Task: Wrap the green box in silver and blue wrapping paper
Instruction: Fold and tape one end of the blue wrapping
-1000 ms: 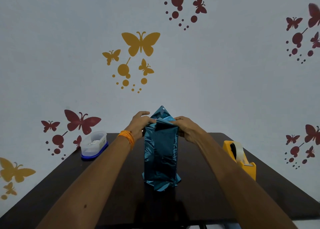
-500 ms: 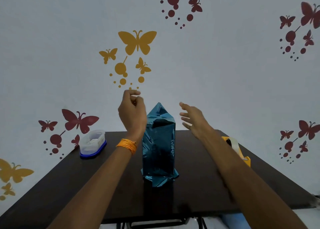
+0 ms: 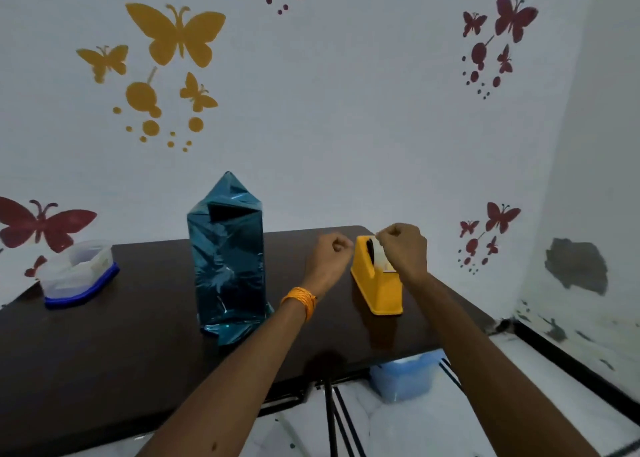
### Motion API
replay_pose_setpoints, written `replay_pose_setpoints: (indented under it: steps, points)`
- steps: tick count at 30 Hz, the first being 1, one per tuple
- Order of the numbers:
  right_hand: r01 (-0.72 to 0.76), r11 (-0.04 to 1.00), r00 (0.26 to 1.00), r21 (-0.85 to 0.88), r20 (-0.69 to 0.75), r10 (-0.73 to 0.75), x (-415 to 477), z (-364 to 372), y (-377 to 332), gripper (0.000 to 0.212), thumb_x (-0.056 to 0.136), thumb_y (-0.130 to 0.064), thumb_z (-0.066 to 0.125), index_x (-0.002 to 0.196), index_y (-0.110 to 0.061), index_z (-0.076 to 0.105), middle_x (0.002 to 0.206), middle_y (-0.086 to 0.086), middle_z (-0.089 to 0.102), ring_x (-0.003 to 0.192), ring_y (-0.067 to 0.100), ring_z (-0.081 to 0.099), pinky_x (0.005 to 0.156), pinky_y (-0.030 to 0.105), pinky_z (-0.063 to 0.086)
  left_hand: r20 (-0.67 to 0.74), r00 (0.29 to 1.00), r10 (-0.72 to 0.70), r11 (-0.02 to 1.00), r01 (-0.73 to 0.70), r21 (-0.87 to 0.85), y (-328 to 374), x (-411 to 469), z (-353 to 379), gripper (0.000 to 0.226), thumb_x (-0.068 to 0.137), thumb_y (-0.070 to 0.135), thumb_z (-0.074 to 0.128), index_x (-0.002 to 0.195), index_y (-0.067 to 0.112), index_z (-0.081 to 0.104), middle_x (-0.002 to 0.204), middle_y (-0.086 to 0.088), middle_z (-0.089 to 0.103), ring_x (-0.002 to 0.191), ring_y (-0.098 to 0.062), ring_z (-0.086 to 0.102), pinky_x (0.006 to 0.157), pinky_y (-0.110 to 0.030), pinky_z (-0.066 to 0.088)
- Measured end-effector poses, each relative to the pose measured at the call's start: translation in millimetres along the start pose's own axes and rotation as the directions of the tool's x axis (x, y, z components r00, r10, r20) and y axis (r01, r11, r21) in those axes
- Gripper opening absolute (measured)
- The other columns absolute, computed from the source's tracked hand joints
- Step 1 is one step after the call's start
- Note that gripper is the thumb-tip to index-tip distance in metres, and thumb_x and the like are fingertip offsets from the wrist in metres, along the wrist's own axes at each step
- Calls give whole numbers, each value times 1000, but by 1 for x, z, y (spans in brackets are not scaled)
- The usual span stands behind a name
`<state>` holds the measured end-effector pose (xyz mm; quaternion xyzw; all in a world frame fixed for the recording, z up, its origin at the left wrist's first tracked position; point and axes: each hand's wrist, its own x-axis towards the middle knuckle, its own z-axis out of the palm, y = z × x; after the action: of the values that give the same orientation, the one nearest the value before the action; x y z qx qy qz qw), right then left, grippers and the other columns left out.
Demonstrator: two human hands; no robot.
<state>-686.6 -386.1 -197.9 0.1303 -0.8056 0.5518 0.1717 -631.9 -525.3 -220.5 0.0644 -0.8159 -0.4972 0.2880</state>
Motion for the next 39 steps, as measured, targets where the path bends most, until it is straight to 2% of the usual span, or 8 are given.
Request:
replay_pose_setpoints:
  steps: [6, 9, 15, 19, 24, 30, 33, 39]
  points:
    - [-174, 965, 973, -198, 117, 199, 9, -6, 42, 41, 94, -29, 63, 61, -10, 47, 59, 2, 45, 56, 13, 44, 53, 26, 34, 266, 963, -51, 994, 22, 111, -24, -3, 46, 45, 74, 30, 83, 114, 15, 70, 103, 0, 67, 96, -15, 62, 77, -26, 50]
    - [-302, 945, 930, -124, 182, 320, 14, -5, 48, 31, 89, -25, 68, 69, -9, 50, 66, 4, 49, 61, 14, 47, 63, 30, 41, 241, 970, 12, 986, -52, 160, -28, -2, 58, 47, 71, 40, 85, 106, 12, 71, 93, 5, 62, 85, -8, 56, 61, -15, 36]
    - [-476, 879, 855, 24, 249, 455, 28, -10, 49, 27, 79, -13, 80, 76, -9, 53, 68, 8, 50, 52, 15, 44, 47, 25, 34, 177, 984, 33, 987, -60, 150, -34, 4, 61, 40, 67, 38, 88, 95, 12, 74, 91, 3, 69, 82, -8, 60, 57, -11, 34]
    - [-481, 874, 854, 71, 265, 449, 30, -10, 42, 19, 86, -14, 75, 82, -6, 59, 70, 6, 56, 52, 12, 47, 37, 20, 35, 157, 986, 48, 983, -74, 165, -31, 0, 63, 44, 70, 33, 87, 105, 10, 73, 93, 5, 64, 85, -9, 58, 58, -9, 35]
    - [-371, 928, 913, 12, 185, 363, 30, -11, 32, 32, 85, -27, 78, 100, 1, 72, 98, 14, 74, 64, 16, 53, 52, 27, 37, 151, 988, 42, 988, -63, 141, -30, -5, 62, 49, 72, 31, 86, 111, 8, 70, 100, 1, 65, 90, -10, 58, 64, -12, 37]
    - [-376, 921, 923, 101, 135, 361, 0, -26, 35, 23, 84, -22, 79, 76, -2, 72, 67, 6, 67, 49, 12, 46, 49, 27, 36, 128, 989, 71, 989, -87, 117, -30, -9, 63, 41, 70, 31, 87, 100, 7, 74, 94, -1, 68, 90, -15, 63, 61, -11, 37]
    - [-350, 926, 935, 140, 114, 336, -23, -25, 46, 24, 83, -17, 78, 61, -9, 69, 55, 1, 61, 48, 10, 45, 50, 26, 35, 119, 990, 74, 991, -87, 102, -27, -11, 64, 44, 69, 32, 88, 103, 9, 74, 93, 3, 65, 91, -14, 62, 74, -25, 49]
    - [-288, 954, 957, 88, 67, 283, -40, -21, 60, 19, 84, -19, 75, 75, -2, 77, 53, 2, 53, 50, 12, 43, 53, 28, 36, 138, 987, 78, 988, -95, 119, -29, -9, 61, 44, 62, 38, 91, 92, 12, 74, 93, 0, 70, 89, -13, 64, 80, -33, 55]
